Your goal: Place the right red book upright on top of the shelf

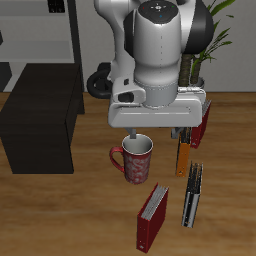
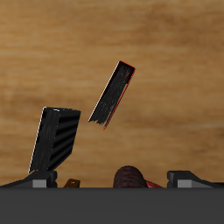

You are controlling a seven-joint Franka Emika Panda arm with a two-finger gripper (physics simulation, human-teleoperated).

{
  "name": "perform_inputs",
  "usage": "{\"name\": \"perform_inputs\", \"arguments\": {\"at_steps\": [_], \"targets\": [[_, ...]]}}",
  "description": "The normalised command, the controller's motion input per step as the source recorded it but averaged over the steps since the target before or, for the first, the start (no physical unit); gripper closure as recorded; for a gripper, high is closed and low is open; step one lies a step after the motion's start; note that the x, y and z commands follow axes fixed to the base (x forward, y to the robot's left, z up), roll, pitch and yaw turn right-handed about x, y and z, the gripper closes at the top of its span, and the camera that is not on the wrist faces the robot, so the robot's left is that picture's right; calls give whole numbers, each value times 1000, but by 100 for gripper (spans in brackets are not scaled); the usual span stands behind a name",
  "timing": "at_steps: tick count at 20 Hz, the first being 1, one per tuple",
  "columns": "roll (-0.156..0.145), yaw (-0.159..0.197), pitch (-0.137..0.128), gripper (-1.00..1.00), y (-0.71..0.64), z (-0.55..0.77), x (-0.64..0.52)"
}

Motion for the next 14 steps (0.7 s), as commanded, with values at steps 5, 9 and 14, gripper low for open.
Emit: {"name": "perform_inputs", "arguments": {"at_steps": [5,9,14], "targets": [[-32,-40,11,-100,-89,-198,325],[-41,-66,-10,-100,-140,-222,313],[-4,-20,-52,-100,151,-273,140]]}}
